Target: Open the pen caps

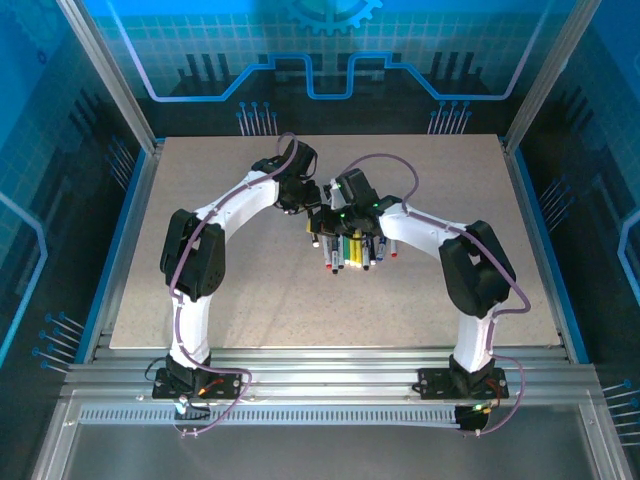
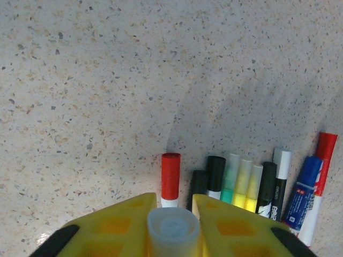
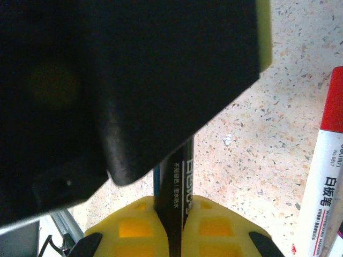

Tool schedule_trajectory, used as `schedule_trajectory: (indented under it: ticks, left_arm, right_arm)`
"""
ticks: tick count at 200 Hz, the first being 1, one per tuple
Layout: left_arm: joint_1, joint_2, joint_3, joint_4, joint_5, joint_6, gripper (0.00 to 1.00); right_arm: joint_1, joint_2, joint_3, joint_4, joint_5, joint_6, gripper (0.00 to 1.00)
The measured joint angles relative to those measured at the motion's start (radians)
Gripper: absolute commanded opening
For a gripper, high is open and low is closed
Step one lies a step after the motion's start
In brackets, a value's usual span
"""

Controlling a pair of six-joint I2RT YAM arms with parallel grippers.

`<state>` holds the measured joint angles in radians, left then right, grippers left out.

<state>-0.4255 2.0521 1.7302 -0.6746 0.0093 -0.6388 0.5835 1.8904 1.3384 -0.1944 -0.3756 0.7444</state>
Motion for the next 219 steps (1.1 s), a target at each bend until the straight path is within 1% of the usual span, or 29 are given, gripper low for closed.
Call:
schedule_trajectory:
  ticks: [35, 97, 124, 135, 153, 164, 175, 188, 202, 219]
  left_arm:
    - [0.006, 0.000, -0.002, -0.001, 0.008, -0.015, 0.00]
    - [0.009, 0.003, -0.002, -0.030, 0.055, -0.018, 0.00]
    - [0.008, 0.029, 0.045, -0.117, 0.110, -0.021, 0.00]
    - [0.015, 0.056, 0.095, -0.112, 0.065, -0.014, 0.00]
    - [0.059, 0.104, 0.171, -0.075, 0.003, -0.009, 0.00]
    - [0.086, 0.119, 0.193, -0.067, -0.028, -0.009, 0.00]
    - [0.105, 0.127, 0.202, -0.061, -0.047, -0.009, 0.00]
    - [0.110, 0.134, 0.205, -0.061, -0.064, -0.008, 0.00]
    - [0.107, 0.139, 0.205, -0.066, -0.080, 0.002, 0.00]
    - [0.106, 0.141, 0.206, -0.083, -0.103, 0.031, 0.00]
  right_arm:
    - [0.000, -0.003, -0.017, 0.019, 0.000, 0.000, 0.00]
    - [0.002, -0.059, -0.111, 0.083, -0.018, -0.017, 0.00]
    - [0.011, -0.126, -0.195, 0.095, -0.013, -0.035, 0.00]
    - [0.023, -0.188, -0.258, 0.048, -0.050, -0.054, 0.00]
    - [0.086, -0.323, -0.362, -0.031, -0.108, -0.063, 0.00]
    - [0.115, -0.380, -0.380, -0.064, -0.135, -0.064, 0.00]
    - [0.124, -0.415, -0.381, -0.078, -0.143, -0.064, 0.00]
    - [0.115, -0.443, -0.380, -0.094, -0.129, -0.065, 0.00]
    - [0.088, -0.451, -0.364, -0.143, -0.072, -0.076, 0.00]
    - [0.023, -0.427, -0.312, -0.231, 0.063, -0.111, 0.00]
